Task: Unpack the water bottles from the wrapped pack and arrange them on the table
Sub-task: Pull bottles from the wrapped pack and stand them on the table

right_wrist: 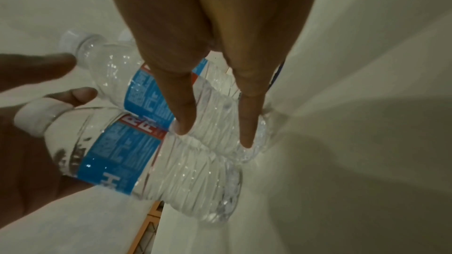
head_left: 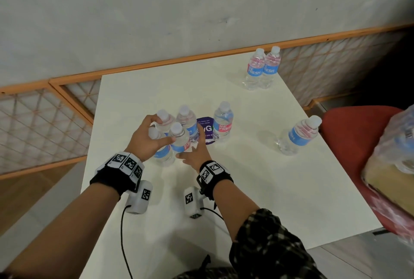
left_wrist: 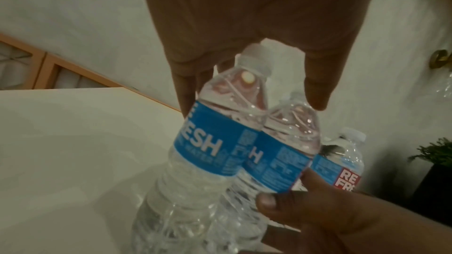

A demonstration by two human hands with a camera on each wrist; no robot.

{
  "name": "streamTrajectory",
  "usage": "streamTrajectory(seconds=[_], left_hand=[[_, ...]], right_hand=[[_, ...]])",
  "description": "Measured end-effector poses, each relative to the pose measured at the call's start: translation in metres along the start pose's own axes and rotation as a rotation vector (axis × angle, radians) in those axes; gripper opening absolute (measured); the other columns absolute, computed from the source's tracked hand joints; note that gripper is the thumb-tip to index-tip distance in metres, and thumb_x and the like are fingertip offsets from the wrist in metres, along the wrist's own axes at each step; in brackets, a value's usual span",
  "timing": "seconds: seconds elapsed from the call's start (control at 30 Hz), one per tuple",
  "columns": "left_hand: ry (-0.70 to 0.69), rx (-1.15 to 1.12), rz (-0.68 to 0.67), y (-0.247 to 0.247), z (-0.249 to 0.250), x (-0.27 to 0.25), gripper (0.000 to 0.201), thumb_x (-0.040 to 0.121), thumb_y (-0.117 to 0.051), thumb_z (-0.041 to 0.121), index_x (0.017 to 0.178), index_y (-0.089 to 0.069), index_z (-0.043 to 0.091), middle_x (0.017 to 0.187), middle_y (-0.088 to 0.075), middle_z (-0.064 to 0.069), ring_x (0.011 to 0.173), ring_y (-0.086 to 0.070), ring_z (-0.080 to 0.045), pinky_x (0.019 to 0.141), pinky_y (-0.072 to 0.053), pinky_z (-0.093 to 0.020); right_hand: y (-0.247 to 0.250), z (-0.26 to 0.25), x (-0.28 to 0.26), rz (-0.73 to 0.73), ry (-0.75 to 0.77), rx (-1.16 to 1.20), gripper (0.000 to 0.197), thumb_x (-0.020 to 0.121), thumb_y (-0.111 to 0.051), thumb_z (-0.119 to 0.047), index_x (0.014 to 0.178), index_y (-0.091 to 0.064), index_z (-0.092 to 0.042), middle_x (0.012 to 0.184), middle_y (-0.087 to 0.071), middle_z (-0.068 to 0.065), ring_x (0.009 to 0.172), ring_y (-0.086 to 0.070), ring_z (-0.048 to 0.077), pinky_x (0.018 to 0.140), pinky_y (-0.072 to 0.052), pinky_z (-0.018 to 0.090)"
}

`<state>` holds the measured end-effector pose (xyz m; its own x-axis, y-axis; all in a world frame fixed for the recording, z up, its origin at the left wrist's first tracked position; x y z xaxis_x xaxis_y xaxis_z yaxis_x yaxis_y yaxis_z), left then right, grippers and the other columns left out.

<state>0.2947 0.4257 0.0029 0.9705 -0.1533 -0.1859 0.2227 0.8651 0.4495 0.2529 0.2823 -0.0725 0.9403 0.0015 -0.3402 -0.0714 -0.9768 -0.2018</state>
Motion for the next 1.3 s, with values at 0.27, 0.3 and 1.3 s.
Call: streamTrajectory(seconds=[0.27, 0.3, 1.3], left_hand=[[-0.106, 0.072, 0.24, 0.001, 0.017, 0.0, 0.074, 0.07, -0.081, 0.038, 0.132, -0.04, 0.034, 0.136, -0.045, 0.011, 0.124, -0.046, -0.012, 0.099, -0.04, -0.03], [-0.106, 0.095, 0.245, 0.001, 0.016, 0.0, 0.075, 0.07, -0.08, 0.041, 0.134, -0.041, 0.034, 0.14, -0.044, 0.01, 0.127, -0.044, -0.011, 0.101, -0.039, -0.03], [-0.366, 0.662, 0.278, -0.07, 0.117, 0.008, 0.058, 0.087, -0.059, 0.032, 0.14, -0.039, 0.024, 0.154, -0.026, -0.006, 0.145, -0.014, -0.031, 0.116, -0.018, -0.051]], right_hand=[[0.03, 0.021, 0.01, -0.031, -0.227, -0.098, 0.071, 0.079, -0.068, 0.003, 0.136, -0.036, -0.023, 0.119, -0.053, 0.007, 0.104, -0.054, 0.021, 0.083, -0.048, 0.039], [0.05, 0.029, 0.008, 0.03, -0.298, -0.09, 0.057, 0.081, -0.067, 0.002, 0.128, -0.041, -0.018, 0.107, -0.057, 0.01, 0.093, -0.057, 0.021, 0.077, -0.049, 0.038], [0.301, 0.009, -0.08, 1.044, -0.162, 0.144, 0.097, 0.066, -0.082, -0.015, 0.14, -0.023, -0.035, 0.139, -0.037, 0.017, 0.104, -0.056, 0.03, 0.084, -0.054, 0.044]])
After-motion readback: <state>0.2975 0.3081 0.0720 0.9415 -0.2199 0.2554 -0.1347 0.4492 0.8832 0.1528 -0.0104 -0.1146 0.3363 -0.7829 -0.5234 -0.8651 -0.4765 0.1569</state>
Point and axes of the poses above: each hand's wrist, its own x-axis towards the middle knuckle, its own y-axis out of the back of the hand, z = x × y, the point moved 8 cm from there along x, towards the middle knuckle
